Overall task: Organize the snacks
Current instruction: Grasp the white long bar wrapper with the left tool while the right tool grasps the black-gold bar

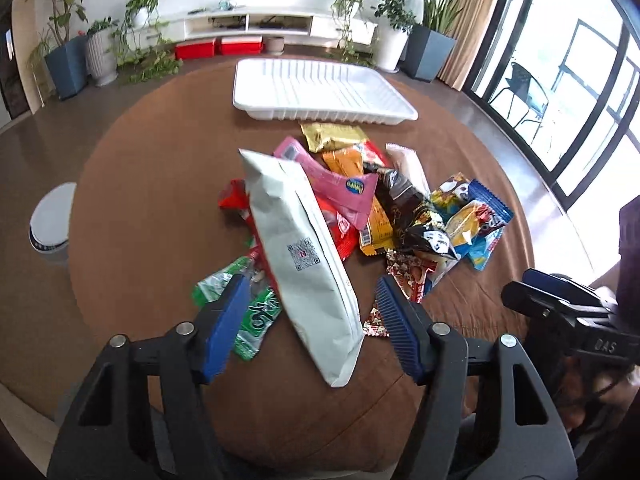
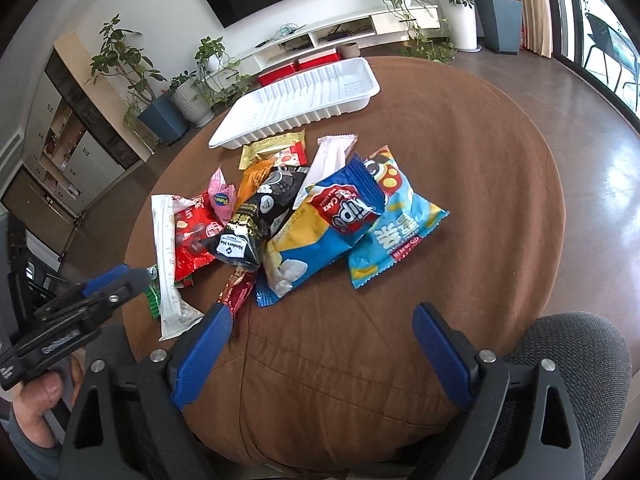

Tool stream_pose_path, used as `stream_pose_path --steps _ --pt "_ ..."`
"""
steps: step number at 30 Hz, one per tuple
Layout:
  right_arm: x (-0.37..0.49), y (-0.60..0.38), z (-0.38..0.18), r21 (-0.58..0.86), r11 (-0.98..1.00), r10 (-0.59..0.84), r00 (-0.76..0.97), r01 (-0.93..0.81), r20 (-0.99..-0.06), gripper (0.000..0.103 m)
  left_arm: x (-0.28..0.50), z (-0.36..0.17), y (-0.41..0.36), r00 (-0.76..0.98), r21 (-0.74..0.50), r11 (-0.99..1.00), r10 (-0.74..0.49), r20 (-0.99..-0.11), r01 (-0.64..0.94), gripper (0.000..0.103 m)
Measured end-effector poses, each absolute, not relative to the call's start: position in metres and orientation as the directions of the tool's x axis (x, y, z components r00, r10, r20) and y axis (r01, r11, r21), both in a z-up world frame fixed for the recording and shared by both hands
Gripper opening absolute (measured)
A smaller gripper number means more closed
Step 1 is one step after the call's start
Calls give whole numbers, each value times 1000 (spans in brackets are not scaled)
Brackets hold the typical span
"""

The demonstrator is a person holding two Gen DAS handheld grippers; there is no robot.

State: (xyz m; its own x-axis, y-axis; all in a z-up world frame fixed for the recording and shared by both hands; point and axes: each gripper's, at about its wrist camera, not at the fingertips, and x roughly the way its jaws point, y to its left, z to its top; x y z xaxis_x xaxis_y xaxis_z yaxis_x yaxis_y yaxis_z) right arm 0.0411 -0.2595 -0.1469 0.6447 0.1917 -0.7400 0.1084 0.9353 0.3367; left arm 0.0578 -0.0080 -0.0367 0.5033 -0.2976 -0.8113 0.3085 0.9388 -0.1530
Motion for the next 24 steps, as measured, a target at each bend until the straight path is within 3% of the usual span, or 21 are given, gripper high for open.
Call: stream_pose_path --steps 13,17,19,24 --pt "42 -261 -151 362 928 227 642 85 -732 83 100 -67 -24 451 -195 941 -307 -838 278 60" --pt "45 -259 -150 354 932 223 647 77 -729 74 108 -77 -24 431 -209 937 -316 -845 279 46" --pt "46 -259 -151 353 932 224 643 78 -732 71 112 -80 -22 424 -220 936 -324 -846 276 28" --pt "49 -253 -152 369 928 254 628 57 -736 66 119 -85 -20 420 -230 932 -334 -844 278 24"
